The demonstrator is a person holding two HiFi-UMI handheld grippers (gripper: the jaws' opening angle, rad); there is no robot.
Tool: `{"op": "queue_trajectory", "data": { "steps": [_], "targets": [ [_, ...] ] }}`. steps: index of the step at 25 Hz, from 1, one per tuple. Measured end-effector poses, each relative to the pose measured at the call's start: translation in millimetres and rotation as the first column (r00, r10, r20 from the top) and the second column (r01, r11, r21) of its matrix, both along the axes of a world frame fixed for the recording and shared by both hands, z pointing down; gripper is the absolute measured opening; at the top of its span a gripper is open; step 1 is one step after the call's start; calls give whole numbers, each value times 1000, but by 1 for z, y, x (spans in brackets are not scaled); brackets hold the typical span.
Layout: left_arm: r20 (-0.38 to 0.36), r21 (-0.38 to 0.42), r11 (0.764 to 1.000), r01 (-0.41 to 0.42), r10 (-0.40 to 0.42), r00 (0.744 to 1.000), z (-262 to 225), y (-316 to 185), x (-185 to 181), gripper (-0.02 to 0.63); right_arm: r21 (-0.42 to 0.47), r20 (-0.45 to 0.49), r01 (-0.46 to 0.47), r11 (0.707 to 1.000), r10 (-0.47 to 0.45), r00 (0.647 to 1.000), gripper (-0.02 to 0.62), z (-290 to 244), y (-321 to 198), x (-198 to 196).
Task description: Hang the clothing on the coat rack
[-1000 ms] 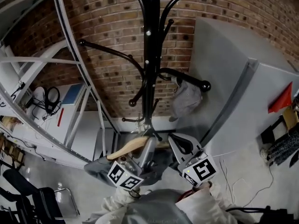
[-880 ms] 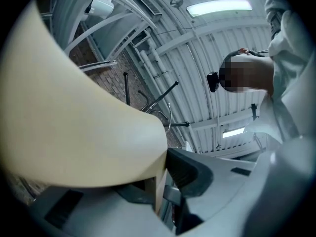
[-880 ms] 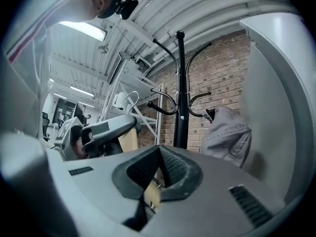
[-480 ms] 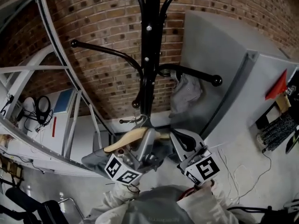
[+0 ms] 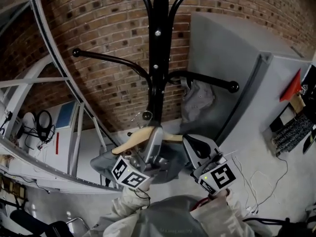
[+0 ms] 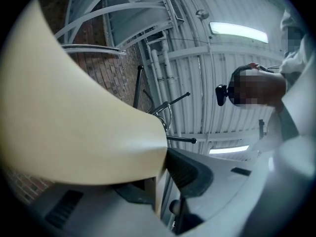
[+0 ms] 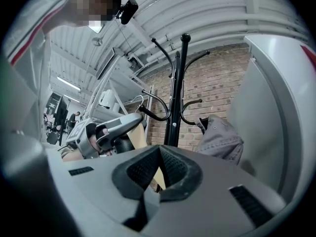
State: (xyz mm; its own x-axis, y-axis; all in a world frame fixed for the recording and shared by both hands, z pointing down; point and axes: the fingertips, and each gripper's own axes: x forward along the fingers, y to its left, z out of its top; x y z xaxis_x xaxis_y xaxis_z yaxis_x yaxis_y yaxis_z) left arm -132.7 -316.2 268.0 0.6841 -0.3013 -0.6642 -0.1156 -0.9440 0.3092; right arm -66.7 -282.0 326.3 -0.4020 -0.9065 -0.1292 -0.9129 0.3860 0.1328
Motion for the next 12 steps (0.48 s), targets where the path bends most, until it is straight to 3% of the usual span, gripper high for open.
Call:
{"op": "queue_trajectory", "data": {
  "steps": [12],
  "targets": [
    [5, -29, 999, -41, 42, 999, 10, -32, 20, 87, -9, 22, -32, 999, 32, 999, 21, 6, -23, 19]
  ]
}}
